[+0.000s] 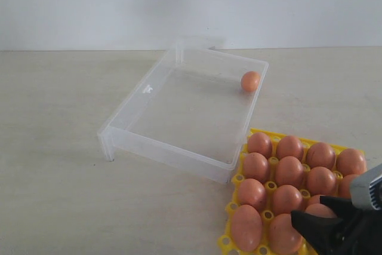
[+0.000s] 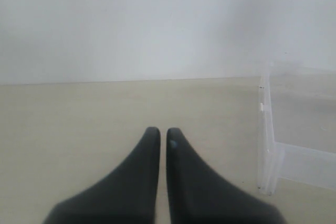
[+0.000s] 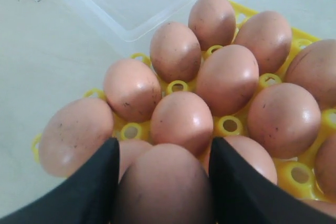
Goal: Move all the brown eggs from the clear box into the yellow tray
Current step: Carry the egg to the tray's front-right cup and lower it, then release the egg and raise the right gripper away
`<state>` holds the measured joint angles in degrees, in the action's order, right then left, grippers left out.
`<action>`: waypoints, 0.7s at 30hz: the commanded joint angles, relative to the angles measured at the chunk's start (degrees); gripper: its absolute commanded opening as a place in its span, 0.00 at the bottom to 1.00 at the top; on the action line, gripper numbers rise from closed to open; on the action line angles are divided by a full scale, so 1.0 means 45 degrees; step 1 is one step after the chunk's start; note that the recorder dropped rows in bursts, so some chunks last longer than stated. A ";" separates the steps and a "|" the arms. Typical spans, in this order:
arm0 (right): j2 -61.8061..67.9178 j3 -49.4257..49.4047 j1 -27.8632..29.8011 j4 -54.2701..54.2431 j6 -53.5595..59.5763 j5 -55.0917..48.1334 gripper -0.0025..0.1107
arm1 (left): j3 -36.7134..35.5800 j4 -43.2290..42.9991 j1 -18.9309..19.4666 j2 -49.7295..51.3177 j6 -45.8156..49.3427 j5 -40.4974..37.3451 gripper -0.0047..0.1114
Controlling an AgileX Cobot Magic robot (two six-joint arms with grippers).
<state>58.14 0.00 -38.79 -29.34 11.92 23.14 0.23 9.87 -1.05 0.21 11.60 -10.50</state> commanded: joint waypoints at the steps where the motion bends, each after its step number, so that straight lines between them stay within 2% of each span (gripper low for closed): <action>1: -0.0056 0.0000 -0.0031 -0.0562 0.0162 0.0229 0.42 | -0.0051 -0.0019 -0.0042 -0.0046 0.0003 0.0031 0.08; 3: -0.0056 0.0000 -0.0031 -0.0614 0.0224 0.0229 0.45 | -0.0051 -0.0019 -0.0042 -0.0046 0.0003 0.0031 0.08; 13: -0.0056 0.0000 -0.0031 -0.0687 0.0422 0.0258 0.45 | -0.0051 -0.0019 -0.0042 -0.0046 0.0003 0.0031 0.08; 18: -0.0056 0.0000 -0.0031 -0.0687 0.0346 0.1504 0.45 | -0.0051 -0.0019 -0.0042 -0.0046 0.0003 0.0031 0.08; 20: -0.0056 0.0158 -0.0031 -0.0755 0.0171 0.2664 0.41 | -0.0051 -0.0019 -0.0042 -0.0046 0.0003 0.0031 0.08; 21: -0.0056 0.0496 -0.0031 -0.1037 0.0141 0.3190 0.33 | -0.0051 -0.0019 -0.0042 -0.0046 0.0003 0.0031 0.08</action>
<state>58.05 0.05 -38.79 -32.46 13.09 30.93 0.23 9.87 -1.05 0.21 11.60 -10.50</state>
